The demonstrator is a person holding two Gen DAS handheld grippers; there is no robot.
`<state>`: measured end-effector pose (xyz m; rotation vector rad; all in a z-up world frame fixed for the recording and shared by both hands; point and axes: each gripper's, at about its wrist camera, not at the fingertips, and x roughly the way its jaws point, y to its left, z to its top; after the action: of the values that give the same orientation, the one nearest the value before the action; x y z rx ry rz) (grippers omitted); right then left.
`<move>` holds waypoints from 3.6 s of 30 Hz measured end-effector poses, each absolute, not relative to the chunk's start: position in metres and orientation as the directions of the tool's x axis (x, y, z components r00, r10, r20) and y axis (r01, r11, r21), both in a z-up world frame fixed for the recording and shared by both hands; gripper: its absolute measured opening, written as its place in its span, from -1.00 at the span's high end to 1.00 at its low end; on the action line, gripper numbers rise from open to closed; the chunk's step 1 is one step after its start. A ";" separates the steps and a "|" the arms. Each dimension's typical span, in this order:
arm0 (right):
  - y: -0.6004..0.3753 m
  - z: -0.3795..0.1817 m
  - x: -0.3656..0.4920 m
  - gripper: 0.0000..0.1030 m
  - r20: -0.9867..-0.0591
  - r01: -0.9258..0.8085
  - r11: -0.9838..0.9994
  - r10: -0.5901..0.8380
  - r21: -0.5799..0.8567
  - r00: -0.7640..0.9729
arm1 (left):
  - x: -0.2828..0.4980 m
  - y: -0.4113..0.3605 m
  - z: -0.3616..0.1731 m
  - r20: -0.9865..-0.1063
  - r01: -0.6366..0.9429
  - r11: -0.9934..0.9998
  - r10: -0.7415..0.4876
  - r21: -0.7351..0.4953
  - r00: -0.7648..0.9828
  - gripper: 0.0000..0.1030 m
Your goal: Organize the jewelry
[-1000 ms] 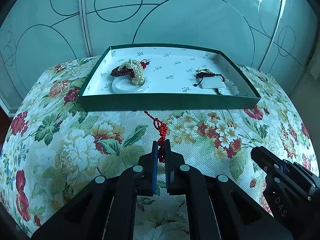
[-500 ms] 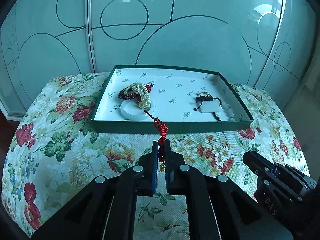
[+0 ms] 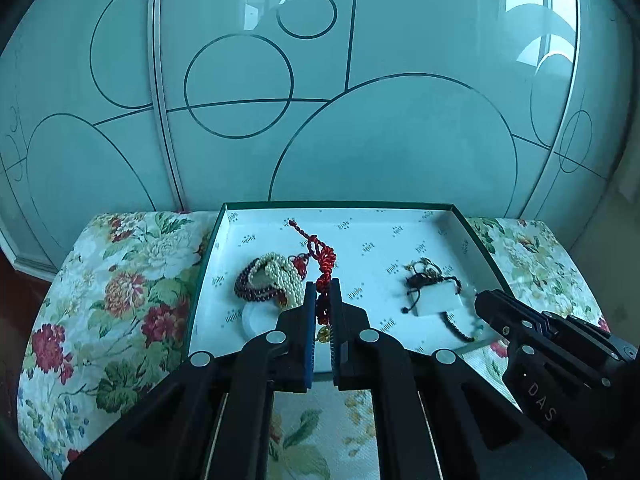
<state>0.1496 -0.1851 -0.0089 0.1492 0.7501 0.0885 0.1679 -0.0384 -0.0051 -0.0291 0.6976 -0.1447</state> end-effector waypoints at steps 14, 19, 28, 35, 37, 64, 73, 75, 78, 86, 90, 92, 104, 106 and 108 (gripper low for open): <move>-0.168 -0.061 0.225 0.85 -0.756 -0.038 0.991 0.121 0.126 0.644 | 0.240 -0.034 -0.057 -0.710 0.078 0.996 -0.084 -0.040 0.699 0.89; -0.169 -0.073 0.230 0.83 -0.764 -0.023 0.989 0.126 0.144 0.633 | 0.247 -0.030 -0.068 -0.721 0.069 0.996 -0.084 -0.049 0.688 0.87; -0.168 -0.067 0.225 0.52 -0.748 -0.025 0.989 0.129 0.149 0.651 | 0.243 -0.033 -0.067 -0.722 0.065 0.997 -0.075 -0.042 0.688 0.11; -0.169 -0.052 0.208 0.45 -0.735 -0.023 0.991 0.115 0.134 0.668 | 0.225 -0.033 -0.053 -0.702 0.054 0.997 -0.077 -0.054 0.708 -0.23; -0.170 -0.046 0.200 0.36 -0.729 -0.007 0.993 0.091 0.118 0.678 | 0.214 -0.030 -0.046 -0.691 0.045 0.997 -0.081 -0.070 0.719 -0.31; -0.173 0.001 0.135 0.17 -0.689 0.029 0.994 0.053 0.106 0.723 | 0.146 -0.020 -0.011 -0.661 0.030 0.997 -0.068 -0.068 0.747 -0.48; -0.169 0.009 0.126 0.16 -0.675 0.021 0.995 0.052 0.099 0.736 | 0.139 -0.018 -0.007 -0.655 0.027 0.997 -0.065 -0.067 0.752 -0.48; -0.169 0.010 0.124 0.15 -0.674 0.020 0.995 0.052 0.098 0.737 | 0.139 -0.018 -0.006 -0.655 0.027 0.997 -0.064 -0.066 0.753 -0.48; -0.168 0.011 0.123 0.15 -0.673 0.019 0.995 0.051 0.097 0.737 | 0.138 -0.018 -0.006 -0.654 0.025 0.998 -0.062 -0.066 0.754 -0.48; -0.165 0.016 0.119 0.15 -0.667 0.015 0.996 0.050 0.091 0.743 | 0.136 -0.016 -0.004 -0.652 0.023 0.998 -0.061 -0.066 0.756 -0.48; -0.164 0.017 0.118 0.15 -0.666 0.014 0.996 0.050 0.091 0.744 | 0.134 -0.015 -0.003 -0.650 0.023 0.998 -0.059 -0.064 0.758 -0.48; -0.164 0.017 0.118 0.15 -0.666 0.014 0.996 0.050 0.090 0.744 | 0.134 -0.014 -0.002 -0.649 0.023 0.998 -0.059 -0.064 0.759 -0.48; -0.162 0.023 0.113 0.15 -0.659 0.014 0.996 0.048 0.088 0.750 | 0.129 -0.012 0.003 -0.645 0.021 0.997 -0.063 -0.073 0.761 -0.48; -0.162 0.026 0.111 0.15 -0.657 0.014 0.996 0.047 0.087 0.753 | 0.128 -0.012 0.004 -0.644 0.020 0.997 -0.062 -0.072 0.762 -0.48; -0.162 0.027 0.110 0.15 -0.654 0.014 0.996 0.047 0.088 0.755 | 0.127 -0.013 0.005 -0.643 0.021 0.997 -0.062 -0.071 0.763 -0.48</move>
<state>0.1101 -0.1616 0.0272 0.0889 0.7158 0.0183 0.1275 -0.0126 0.0053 -0.0608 0.7011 -0.0447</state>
